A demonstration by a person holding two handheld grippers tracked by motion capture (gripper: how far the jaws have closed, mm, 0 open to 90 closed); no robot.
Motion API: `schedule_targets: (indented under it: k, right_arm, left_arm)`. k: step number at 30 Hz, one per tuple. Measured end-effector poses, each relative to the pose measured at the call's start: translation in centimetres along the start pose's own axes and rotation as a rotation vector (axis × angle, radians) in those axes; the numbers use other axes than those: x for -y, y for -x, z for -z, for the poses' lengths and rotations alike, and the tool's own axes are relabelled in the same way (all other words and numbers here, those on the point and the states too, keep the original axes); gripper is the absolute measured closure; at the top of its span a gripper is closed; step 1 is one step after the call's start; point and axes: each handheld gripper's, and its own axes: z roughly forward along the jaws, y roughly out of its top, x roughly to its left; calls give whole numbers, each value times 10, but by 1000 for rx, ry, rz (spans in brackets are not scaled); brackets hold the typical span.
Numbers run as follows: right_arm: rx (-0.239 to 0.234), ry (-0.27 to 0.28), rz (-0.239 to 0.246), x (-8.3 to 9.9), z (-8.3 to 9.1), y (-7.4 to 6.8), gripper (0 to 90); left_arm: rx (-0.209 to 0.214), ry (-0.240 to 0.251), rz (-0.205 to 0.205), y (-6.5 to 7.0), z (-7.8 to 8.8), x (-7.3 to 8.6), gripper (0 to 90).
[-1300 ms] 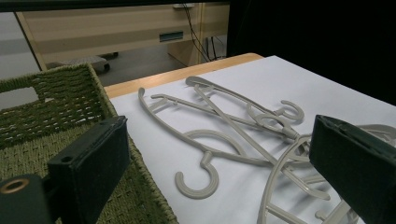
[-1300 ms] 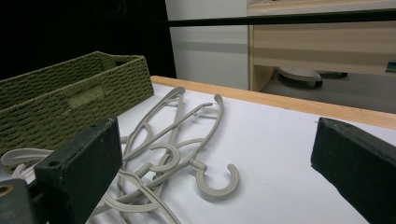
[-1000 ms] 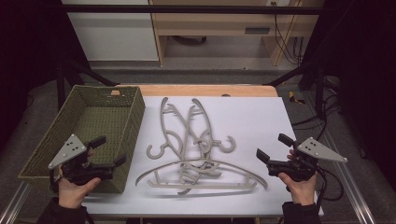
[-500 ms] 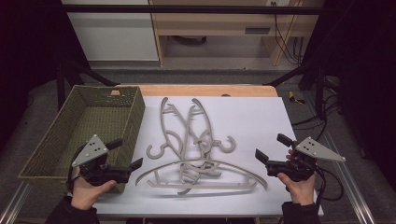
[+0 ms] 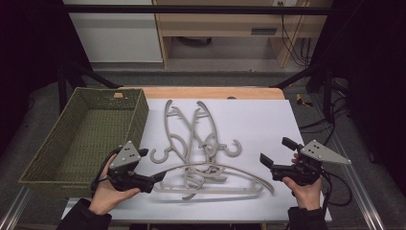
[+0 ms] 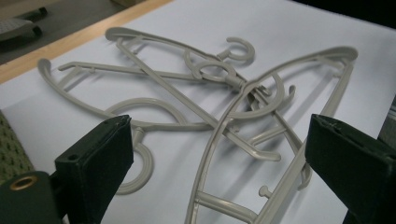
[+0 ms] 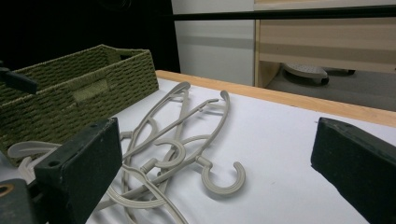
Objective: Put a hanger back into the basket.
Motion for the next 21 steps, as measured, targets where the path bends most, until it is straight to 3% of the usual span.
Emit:
schedule_targets:
  k: [6,13,21]
  right_arm:
    - [1,2,-7,0,1,0,22]
    - [-2,-2,1,0,0,-1,22]
    - [-5,-6,3,0,-2,-3,22]
  left_arm:
    - [39,-102,-56,7,-26,-11,106]
    - [37,-231,-134,10,-50,-25,148]
    - [55,-327,-167,9,-80,-26,252]
